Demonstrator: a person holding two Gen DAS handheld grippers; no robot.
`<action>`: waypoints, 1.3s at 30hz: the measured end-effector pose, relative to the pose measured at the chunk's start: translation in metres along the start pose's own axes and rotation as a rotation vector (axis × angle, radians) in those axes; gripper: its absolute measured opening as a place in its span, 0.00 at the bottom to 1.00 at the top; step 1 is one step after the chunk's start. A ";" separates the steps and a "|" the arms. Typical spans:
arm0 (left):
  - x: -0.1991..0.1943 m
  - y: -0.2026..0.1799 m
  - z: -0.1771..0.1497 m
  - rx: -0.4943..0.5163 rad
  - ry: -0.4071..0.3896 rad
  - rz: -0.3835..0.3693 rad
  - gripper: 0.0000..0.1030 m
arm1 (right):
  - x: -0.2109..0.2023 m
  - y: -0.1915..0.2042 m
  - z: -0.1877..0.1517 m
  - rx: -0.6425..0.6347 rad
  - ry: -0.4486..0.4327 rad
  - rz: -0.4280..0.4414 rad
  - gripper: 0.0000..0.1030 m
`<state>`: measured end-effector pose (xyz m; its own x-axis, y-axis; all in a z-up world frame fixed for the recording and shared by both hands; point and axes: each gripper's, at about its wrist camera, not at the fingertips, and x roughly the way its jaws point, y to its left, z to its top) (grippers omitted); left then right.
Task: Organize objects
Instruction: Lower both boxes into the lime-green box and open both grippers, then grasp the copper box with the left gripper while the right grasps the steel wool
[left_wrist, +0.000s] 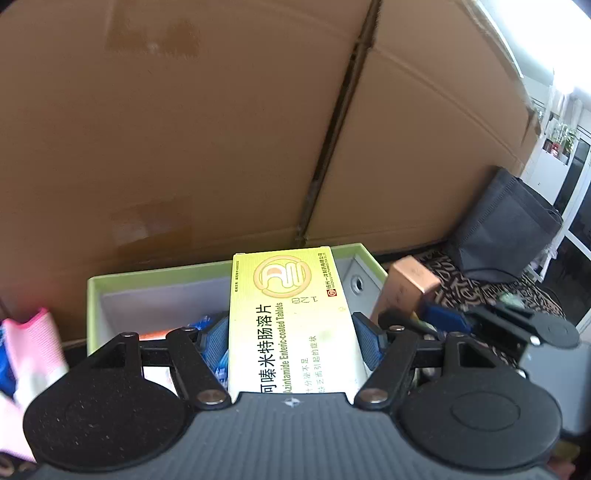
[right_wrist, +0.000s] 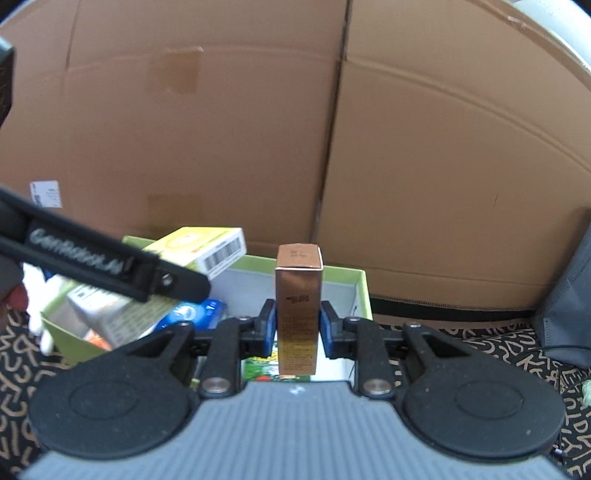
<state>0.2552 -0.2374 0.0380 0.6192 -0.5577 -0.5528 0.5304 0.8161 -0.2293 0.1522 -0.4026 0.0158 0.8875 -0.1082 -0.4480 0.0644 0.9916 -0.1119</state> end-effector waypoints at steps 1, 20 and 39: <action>0.007 0.002 0.001 -0.002 -0.001 0.003 0.70 | 0.005 -0.002 -0.001 0.000 0.003 0.004 0.23; -0.020 0.007 -0.011 -0.004 -0.172 0.051 0.90 | -0.036 -0.004 -0.022 -0.017 -0.202 -0.112 0.82; -0.160 0.064 -0.157 -0.169 -0.048 0.280 0.91 | -0.107 0.085 -0.084 0.083 -0.002 0.244 1.00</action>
<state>0.0991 -0.0725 -0.0142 0.7560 -0.3118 -0.5755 0.2350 0.9499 -0.2059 0.0242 -0.3128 -0.0201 0.8824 0.1348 -0.4507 -0.1142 0.9908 0.0726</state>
